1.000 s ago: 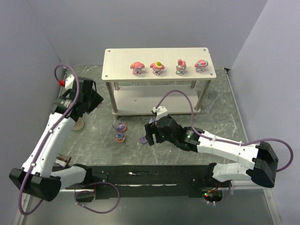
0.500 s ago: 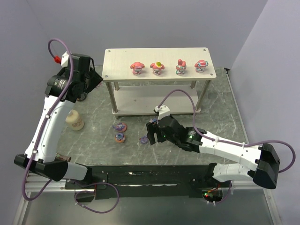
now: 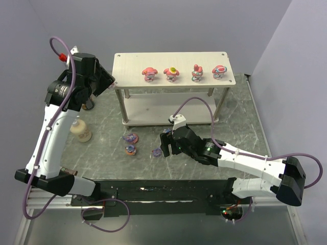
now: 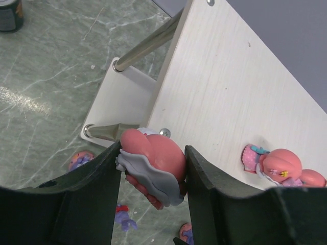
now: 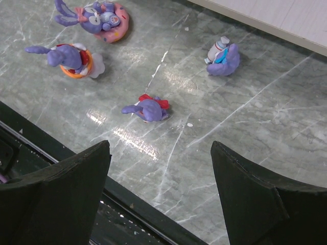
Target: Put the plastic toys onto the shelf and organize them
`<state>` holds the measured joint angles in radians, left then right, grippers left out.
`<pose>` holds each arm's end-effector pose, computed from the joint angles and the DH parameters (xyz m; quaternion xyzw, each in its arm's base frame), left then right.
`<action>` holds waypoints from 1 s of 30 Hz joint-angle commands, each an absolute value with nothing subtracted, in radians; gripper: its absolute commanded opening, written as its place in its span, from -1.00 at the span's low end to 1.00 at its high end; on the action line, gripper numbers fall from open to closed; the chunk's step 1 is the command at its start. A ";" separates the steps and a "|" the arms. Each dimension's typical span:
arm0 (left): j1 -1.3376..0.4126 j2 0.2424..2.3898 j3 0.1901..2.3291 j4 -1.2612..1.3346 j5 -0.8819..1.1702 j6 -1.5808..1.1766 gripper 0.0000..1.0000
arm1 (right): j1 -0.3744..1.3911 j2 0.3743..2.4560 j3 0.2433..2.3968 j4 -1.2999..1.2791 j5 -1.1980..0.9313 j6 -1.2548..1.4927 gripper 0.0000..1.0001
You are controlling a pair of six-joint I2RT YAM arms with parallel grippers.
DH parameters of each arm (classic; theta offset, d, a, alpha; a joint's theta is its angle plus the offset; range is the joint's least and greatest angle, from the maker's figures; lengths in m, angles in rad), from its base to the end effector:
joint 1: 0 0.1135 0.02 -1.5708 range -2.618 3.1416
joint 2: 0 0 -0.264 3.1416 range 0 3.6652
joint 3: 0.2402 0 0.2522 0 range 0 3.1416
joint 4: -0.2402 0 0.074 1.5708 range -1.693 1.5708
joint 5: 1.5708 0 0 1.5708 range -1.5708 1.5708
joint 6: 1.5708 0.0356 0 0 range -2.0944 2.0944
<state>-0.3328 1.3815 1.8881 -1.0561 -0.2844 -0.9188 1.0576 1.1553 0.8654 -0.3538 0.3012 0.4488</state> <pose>0.2373 -0.0715 0.4876 -0.3157 0.8068 -0.1832 0.4645 0.1328 0.2141 0.2777 -0.2011 0.8638 0.2045 0.4143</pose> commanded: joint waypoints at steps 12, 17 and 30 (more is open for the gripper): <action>-0.388 1.581 2.183 -1.066 -0.230 -0.752 -0.98 | 1.054 1.129 0.890 -0.350 0.336 0.459 0.73; -0.388 1.655 2.290 -1.126 -0.224 -0.703 -0.98 | 1.049 1.126 0.887 -0.351 0.344 0.459 0.74; -0.388 1.704 2.313 -1.192 -0.193 -0.604 -0.81 | 1.046 1.132 0.879 -0.347 0.342 0.462 0.75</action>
